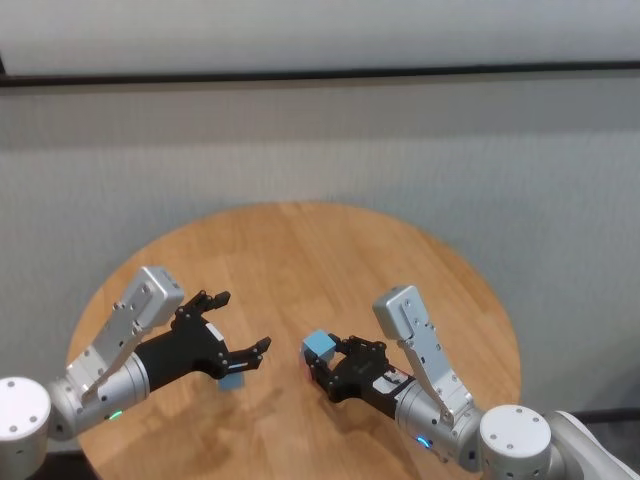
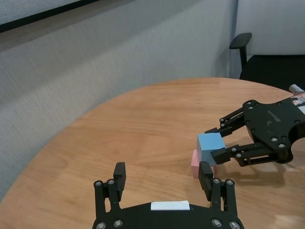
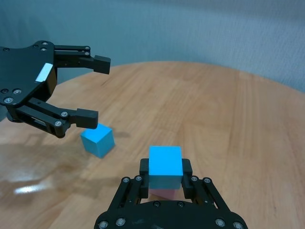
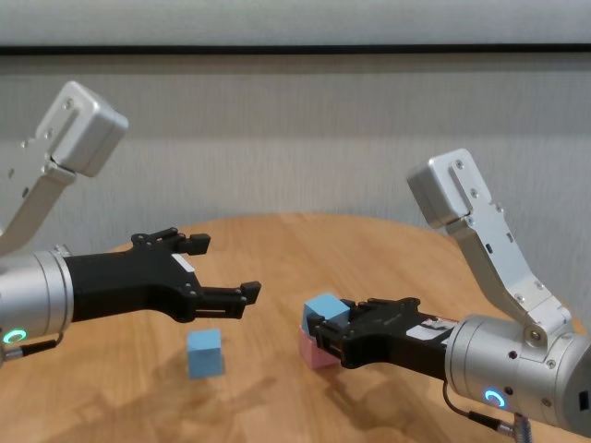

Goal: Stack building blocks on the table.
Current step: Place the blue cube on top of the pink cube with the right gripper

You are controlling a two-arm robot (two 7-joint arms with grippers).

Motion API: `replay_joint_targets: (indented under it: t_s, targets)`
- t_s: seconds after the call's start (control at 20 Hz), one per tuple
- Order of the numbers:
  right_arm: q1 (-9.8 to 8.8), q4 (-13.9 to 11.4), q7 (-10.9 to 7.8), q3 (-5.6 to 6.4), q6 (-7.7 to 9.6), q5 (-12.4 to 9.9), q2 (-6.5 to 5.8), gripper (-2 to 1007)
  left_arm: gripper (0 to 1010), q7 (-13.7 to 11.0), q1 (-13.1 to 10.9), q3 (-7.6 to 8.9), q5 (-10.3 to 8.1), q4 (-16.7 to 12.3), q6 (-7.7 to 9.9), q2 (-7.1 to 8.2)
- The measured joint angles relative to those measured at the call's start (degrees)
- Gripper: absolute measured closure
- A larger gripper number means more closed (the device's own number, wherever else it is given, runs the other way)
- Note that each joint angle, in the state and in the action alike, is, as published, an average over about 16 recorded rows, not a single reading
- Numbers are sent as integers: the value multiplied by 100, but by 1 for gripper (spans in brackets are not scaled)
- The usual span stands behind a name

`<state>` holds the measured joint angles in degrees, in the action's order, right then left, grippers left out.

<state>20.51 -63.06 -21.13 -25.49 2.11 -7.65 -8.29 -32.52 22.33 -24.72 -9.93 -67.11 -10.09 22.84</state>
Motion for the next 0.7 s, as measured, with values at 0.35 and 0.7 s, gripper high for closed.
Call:
replay_joint_targets:
  t_s: [0.35, 0.7]
  targets:
    - [-2, 47, 35, -1, -97, 36, 19, 631, 7, 0, 0, 0, 0, 0, 0, 0]
    - [-4, 81, 75, 14, -168, 70, 46, 540, 7, 0, 0, 0, 0, 0, 0, 0]
